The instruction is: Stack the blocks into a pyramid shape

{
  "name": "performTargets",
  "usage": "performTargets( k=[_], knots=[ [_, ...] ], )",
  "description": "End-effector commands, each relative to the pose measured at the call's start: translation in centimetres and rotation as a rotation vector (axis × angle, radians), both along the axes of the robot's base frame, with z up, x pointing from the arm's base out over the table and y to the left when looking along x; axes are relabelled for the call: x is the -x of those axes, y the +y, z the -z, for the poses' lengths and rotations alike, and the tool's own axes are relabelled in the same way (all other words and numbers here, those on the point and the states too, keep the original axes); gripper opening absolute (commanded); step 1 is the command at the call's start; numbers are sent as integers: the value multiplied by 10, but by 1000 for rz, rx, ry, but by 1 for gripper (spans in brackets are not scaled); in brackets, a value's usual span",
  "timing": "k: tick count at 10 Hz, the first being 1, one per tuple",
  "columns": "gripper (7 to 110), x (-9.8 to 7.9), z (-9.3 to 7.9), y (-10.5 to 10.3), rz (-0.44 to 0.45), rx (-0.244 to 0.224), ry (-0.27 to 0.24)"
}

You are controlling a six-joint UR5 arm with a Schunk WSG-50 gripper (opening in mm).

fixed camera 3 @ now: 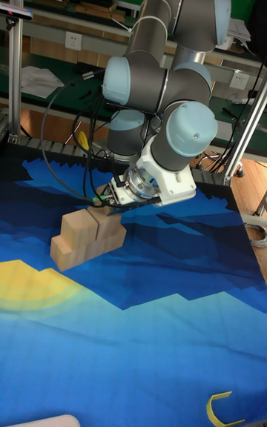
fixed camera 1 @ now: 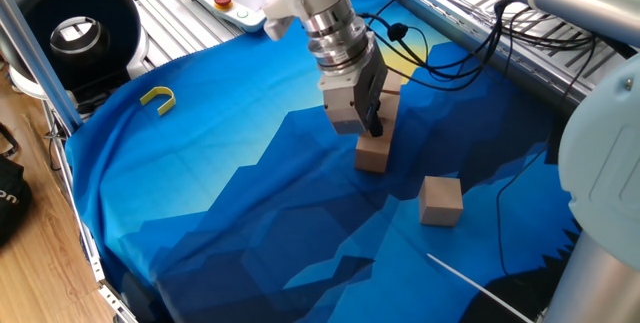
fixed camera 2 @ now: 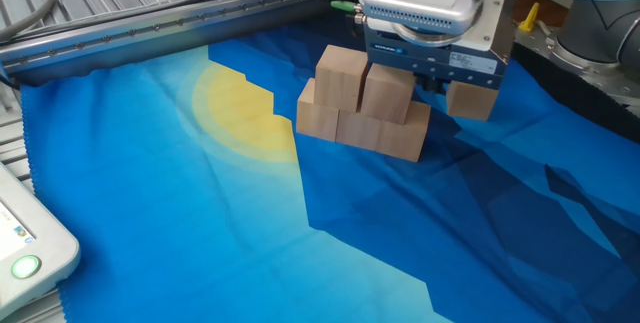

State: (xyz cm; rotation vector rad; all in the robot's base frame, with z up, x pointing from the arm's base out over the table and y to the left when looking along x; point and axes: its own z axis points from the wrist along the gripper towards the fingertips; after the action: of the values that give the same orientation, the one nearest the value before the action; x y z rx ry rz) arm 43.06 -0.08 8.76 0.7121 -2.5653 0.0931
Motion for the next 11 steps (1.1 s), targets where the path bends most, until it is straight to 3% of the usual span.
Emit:
performTargets(
  k=[1,4,6,11],
  knots=[
    [7,-2,1,2,8,-7,-8],
    [7,-5,1,-2,2,8,-17],
    [7,-9,1,-11,-17,42,-32],
    [7,-9,1,-9,-15,36,-34]
  ],
)
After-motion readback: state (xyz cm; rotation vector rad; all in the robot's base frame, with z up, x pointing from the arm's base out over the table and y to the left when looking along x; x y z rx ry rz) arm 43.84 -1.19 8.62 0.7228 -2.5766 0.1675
